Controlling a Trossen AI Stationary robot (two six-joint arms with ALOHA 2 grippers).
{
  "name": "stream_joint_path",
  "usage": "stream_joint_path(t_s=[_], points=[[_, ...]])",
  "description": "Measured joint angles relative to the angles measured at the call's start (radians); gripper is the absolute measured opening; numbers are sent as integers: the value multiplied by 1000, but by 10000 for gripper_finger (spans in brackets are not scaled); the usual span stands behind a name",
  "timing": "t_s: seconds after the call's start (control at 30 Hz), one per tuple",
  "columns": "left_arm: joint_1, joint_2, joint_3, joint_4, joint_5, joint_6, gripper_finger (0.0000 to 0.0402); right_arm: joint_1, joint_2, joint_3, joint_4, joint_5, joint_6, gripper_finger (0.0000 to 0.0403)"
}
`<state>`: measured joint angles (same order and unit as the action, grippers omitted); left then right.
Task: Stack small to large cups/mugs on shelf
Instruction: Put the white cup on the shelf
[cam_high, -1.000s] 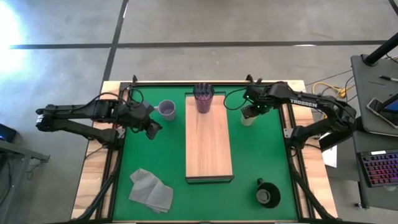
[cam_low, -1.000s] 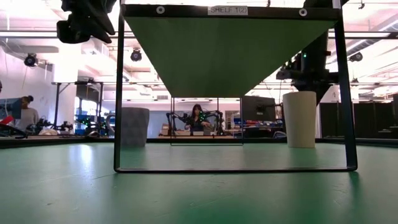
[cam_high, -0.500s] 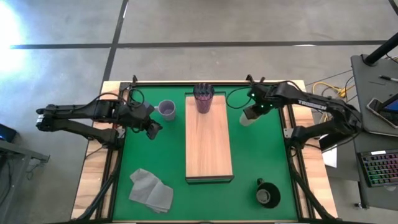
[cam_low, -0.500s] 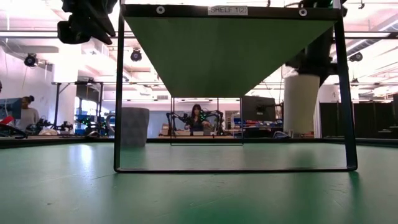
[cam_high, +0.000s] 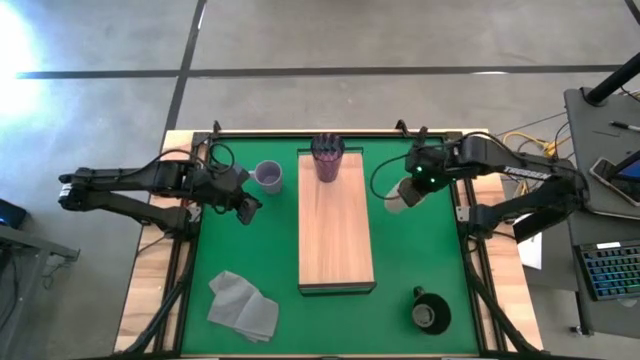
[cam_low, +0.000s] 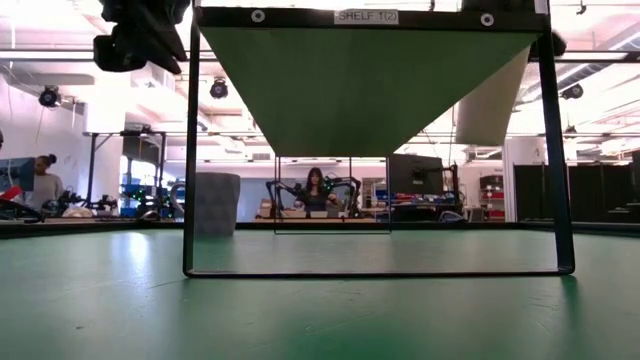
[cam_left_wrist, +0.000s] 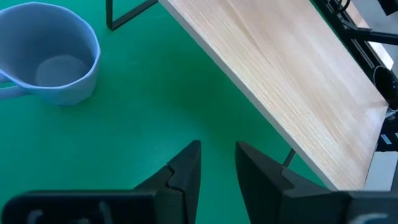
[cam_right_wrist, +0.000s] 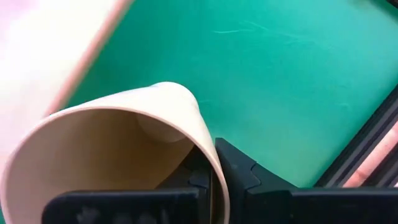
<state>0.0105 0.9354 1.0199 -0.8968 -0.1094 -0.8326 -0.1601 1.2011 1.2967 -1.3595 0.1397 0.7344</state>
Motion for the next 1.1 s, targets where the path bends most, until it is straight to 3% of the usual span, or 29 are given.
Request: stream_joint_path(t_s=[0.27,0.47,0.83,1.0,1.1], points=[[0,25,0,44,6,-23,84,254,78,228,-48,16,96,9],[0,50,0,63,21,-23,84,376,261,435,-52,46,0,9],[0,58,0,87,50,-39,84,343,590,910,-214,46,-212,9],[0,59,0,132,50,-48,84,335,663,1053,-210,41,-234,9],[0,68,1,169,50,-51,84,328,683,1053,-194,25,-241,9]])
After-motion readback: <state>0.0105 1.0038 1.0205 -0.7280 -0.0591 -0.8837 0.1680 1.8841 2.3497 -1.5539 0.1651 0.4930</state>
